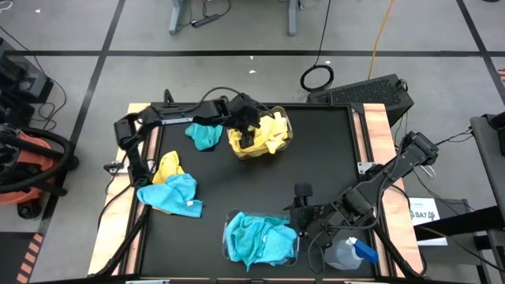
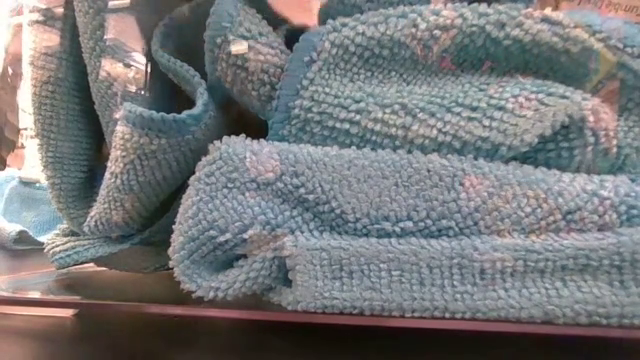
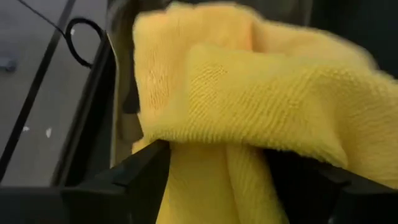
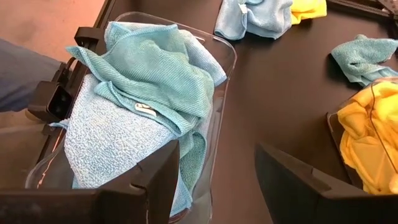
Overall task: Sort microfiber towel by color & place in baskets
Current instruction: Put the yellow towel into the top transparent bin
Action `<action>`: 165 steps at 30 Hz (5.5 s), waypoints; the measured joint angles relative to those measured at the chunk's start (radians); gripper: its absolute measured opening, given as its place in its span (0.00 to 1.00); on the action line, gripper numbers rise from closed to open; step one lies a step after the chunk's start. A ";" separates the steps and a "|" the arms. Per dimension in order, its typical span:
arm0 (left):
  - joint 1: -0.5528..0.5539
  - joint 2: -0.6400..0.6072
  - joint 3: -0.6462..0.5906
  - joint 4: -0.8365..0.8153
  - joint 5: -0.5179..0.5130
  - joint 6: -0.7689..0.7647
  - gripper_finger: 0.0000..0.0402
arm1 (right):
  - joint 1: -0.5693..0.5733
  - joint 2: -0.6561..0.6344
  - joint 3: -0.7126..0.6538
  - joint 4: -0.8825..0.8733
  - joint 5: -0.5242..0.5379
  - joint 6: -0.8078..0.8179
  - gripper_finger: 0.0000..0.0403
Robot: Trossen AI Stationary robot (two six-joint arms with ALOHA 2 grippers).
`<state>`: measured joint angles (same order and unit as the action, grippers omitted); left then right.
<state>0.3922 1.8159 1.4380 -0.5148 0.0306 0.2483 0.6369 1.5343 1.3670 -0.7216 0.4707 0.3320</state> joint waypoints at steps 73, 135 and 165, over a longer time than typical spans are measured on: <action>-0.040 -0.200 0.010 0.230 -0.027 -0.061 0.68 | -0.789 0.191 -0.519 1.550 -0.254 -0.274 0.46; -0.062 -0.347 -0.356 0.098 0.052 -0.007 0.68 | -0.849 0.342 -0.370 1.315 -0.441 -0.554 0.74; -0.096 -0.612 -0.353 -0.241 -0.121 -0.107 0.68 | -0.899 0.089 -0.196 0.604 -0.173 -0.623 0.02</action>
<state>0.2965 1.2040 1.0852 -0.7559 -0.0905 0.1411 -0.2623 1.6238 1.1713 -0.1180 0.2976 -0.2910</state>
